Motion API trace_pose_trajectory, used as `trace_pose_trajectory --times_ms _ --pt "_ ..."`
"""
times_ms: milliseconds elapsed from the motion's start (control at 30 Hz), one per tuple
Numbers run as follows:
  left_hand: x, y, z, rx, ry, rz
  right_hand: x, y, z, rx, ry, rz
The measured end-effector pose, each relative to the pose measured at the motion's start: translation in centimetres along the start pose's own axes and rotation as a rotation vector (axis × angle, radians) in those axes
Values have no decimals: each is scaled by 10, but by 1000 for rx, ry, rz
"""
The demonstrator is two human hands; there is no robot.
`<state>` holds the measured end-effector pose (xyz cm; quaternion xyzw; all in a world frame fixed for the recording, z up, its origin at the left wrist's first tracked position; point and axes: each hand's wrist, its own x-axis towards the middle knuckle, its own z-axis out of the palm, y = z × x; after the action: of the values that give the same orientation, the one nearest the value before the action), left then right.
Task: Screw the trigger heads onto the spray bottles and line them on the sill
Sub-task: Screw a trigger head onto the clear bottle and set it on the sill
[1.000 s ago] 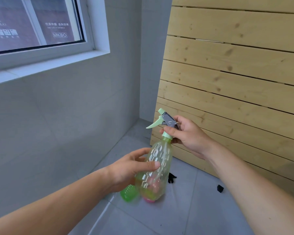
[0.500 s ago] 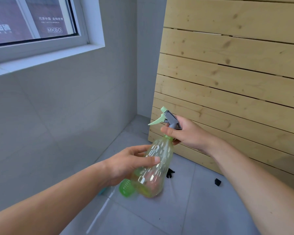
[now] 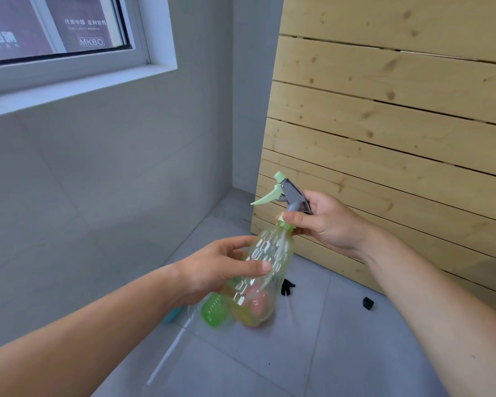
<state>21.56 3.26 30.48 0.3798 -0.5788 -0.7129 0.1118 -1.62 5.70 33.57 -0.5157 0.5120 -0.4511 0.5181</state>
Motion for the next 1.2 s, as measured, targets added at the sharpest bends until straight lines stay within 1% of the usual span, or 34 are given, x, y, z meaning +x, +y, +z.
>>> trace_pose_trajectory --times_ms 67,133,233,267,300,400,433,567,600,700,733,800,867,1000,1200 --pt "2 -2 1 6 9 -8 2 3 7 -120 77 2" --pt "4 -3 1 13 28 -12 4 4 9 -169 123 23" --pt "6 -2 -1 13 31 -2 4 1 1 -41 23 35" --pt "6 -2 -2 13 31 2 3 1 0 -6 12 26" --pt "7 -3 -2 16 38 4 3 2 1 -12 24 20" --pt "10 -5 2 26 66 0 5 5 8 -150 121 13" --pt "11 -5 2 22 70 2 5 5 7 -162 124 17" --pt "12 -5 3 16 57 41 3 -2 -4 -17 10 3" --pt "13 -5 4 26 72 49 3 0 -3 -41 24 3" --pt "15 -8 10 56 145 66 5 8 4 -192 153 1" --pt "15 -8 10 61 158 68 6 7 4 -197 170 -1" --pt "15 -6 8 71 159 56 6 4 0 -120 132 1" --pt "13 -3 8 49 113 44 5 1 -5 -7 81 -6" --pt "9 -3 10 -1 -8 27 4 1 -6 179 117 10" --pt "9 -6 12 -127 -97 30 0 3 -1 334 10 66"
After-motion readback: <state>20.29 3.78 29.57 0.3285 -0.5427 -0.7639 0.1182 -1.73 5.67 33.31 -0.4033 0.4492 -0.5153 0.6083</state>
